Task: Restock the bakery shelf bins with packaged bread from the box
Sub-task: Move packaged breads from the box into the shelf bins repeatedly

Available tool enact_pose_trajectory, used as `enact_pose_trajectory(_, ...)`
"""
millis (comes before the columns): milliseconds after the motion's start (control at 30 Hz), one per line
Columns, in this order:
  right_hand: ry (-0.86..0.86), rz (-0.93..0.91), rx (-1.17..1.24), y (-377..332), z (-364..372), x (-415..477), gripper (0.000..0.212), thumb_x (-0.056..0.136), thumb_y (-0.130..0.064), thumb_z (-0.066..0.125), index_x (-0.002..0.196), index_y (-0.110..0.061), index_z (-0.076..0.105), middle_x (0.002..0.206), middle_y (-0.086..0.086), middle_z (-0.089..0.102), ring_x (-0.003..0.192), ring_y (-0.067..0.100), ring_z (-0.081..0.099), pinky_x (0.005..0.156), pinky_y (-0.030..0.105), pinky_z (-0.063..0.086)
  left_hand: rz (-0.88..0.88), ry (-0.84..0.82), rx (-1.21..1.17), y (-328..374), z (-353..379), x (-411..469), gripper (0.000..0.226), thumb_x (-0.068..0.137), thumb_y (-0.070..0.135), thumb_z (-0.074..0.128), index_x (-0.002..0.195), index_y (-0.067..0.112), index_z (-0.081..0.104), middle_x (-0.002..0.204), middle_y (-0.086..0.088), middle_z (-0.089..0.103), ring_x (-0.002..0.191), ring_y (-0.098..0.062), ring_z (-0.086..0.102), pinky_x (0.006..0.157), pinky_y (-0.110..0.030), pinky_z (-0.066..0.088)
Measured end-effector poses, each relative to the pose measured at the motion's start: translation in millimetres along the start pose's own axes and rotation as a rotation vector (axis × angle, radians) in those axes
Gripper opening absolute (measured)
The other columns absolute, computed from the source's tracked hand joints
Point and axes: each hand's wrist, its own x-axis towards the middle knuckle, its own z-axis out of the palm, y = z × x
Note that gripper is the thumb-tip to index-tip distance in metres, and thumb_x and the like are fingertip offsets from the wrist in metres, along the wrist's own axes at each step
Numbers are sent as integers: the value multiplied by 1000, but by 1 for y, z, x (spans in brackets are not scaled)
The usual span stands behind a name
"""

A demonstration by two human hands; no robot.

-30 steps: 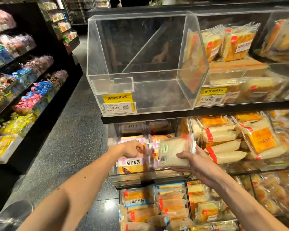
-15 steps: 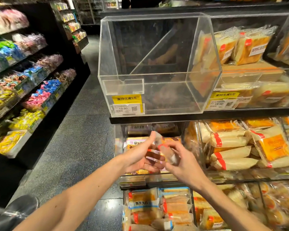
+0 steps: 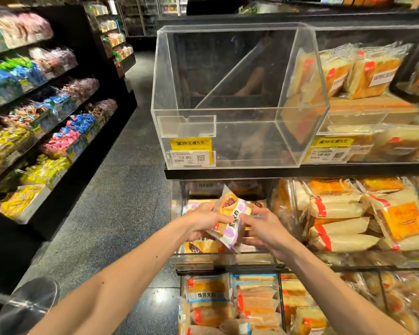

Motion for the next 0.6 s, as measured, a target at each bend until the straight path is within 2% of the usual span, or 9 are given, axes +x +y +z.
enact_pose_trajectory(67, 50, 59, 82, 3, 0, 14, 18, 96, -6, 63, 109, -14, 53, 87, 8, 72, 71, 17, 70, 54, 29, 55, -2, -12, 63, 7, 0, 10, 30, 89, 5, 70, 118, 10, 66, 104, -10, 75, 93, -24, 72, 85, -43, 58)
enact_pose_trajectory(133, 123, 104, 165, 11, -2, 32, 32, 93, -1, 66, 119, -7, 48, 87, 12, 72, 69, 19, 70, 52, 31, 56, 12, 70, 64, 12, 0, 23, 40, 85, 3, 74, 123, 8, 62, 102, -13, 74, 84, -23, 72, 78, -40, 59)
enact_pose_trajectory(200, 197, 133, 251, 20, -3, 44, 26, 92, 3, 66, 115, -2, 54, 83, 13, 71, 63, 18, 69, 45, 29, 55, 38, 181, 38, 14, 3, 38, 49, 82, 3, 78, 125, 9, 55, 107, -21, 72, 85, -27, 69, 81, -43, 58)
enact_pose_trajectory(267, 292, 146, 327, 29, -2, 59, 20, 91, 6, 64, 108, 0, 56, 90, 19, 71, 68, 24, 69, 42, 30, 55, 97, 221, 62, 15, 6, 49, 51, 81, 9, 81, 125, 12, 55, 109, -17, 69, 92, -26, 67, 89, -41, 55)
enact_pose_trajectory(333, 382, 158, 377, 34, 1, 71, 17, 89, 8, 65, 102, 0, 56, 98, 24, 69, 71, 28, 69, 40, 32, 55, 174, 197, 242, 12, 5, 60, 53, 75, 19, 86, 122, 14, 62, 109, -7, 64, 101, -22, 64, 93, -35, 52)
enact_pose_trajectory(367, 420, 163, 402, 36, 4, 78, 23, 88, 8, 67, 106, 1, 56, 101, 24, 69, 74, 31, 70, 42, 34, 56, 205, 166, 382, 9, 3, 66, 53, 71, 24, 89, 119, 17, 66, 108, -4, 65, 103, -21, 63, 93, -31, 51)
enact_pose_trajectory(467, 548, 181, 403, 34, 14, 90, 50, 89, 6, 65, 130, -6, 39, 106, 18, 63, 89, 35, 69, 61, 46, 62, 248, 102, 747, 5, 1, 78, 53, 68, 29, 91, 117, 21, 71, 112, -1, 67, 99, -15, 61, 77, -17, 42)
enact_pose_trajectory(533, 610, 186, 498, 35, 18, 96, 47, 99, 1, 52, 139, -11, 32, 111, 18, 60, 93, 34, 65, 78, 52, 60, 309, 132, 890, 5, 2, 91, 52, 72, 27, 88, 121, 20, 70, 120, -7, 64, 108, -19, 58, 81, -15, 36)
enact_pose_trajectory(600, 649, 246, 620, 30, 22, 97, 39, 106, -8, 39, 144, -8, 31, 129, 20, 59, 102, 36, 61, 95, 54, 53, 352, 142, 986, 7, 6, 101, 54, 74, 28, 86, 124, 22, 68, 127, -9, 58, 121, -24, 53, 95, -22, 36)
